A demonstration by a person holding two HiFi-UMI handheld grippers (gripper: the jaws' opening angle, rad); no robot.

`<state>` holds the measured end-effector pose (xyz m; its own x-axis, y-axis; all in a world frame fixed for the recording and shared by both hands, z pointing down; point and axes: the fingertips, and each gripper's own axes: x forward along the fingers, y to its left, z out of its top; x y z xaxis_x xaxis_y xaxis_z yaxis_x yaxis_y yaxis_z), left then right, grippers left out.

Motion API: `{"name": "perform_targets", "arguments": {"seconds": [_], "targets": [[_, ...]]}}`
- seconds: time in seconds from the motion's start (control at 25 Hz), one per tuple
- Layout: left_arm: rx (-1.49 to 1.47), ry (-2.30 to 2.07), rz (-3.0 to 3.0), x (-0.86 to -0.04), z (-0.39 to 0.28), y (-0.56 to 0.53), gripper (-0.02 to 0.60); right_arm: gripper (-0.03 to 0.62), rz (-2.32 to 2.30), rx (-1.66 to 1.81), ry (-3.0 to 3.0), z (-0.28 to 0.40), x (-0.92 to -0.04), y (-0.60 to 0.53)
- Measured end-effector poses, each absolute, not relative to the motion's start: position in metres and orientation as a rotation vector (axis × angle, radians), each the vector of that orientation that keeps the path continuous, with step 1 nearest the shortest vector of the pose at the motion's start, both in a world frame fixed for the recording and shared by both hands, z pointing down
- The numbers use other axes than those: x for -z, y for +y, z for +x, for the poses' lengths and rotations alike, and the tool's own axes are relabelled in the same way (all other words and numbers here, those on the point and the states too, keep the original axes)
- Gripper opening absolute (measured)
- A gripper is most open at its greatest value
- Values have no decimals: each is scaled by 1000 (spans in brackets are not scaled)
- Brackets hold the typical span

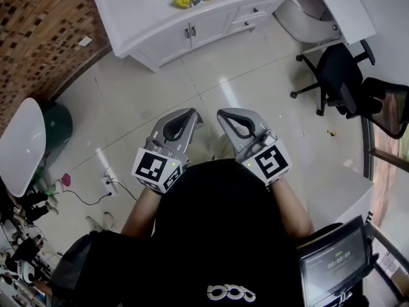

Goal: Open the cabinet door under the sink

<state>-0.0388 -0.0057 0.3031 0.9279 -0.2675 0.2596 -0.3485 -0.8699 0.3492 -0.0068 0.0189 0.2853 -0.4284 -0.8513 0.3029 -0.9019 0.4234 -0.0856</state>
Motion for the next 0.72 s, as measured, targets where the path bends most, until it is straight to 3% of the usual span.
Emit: {"name": "perform_targets", "arguments": {"seconds": [0.72], "targets": [[-380,-613,2575,-394,30,-93,17,-9,1422,-398,-2463,83,-352,-60]]}}
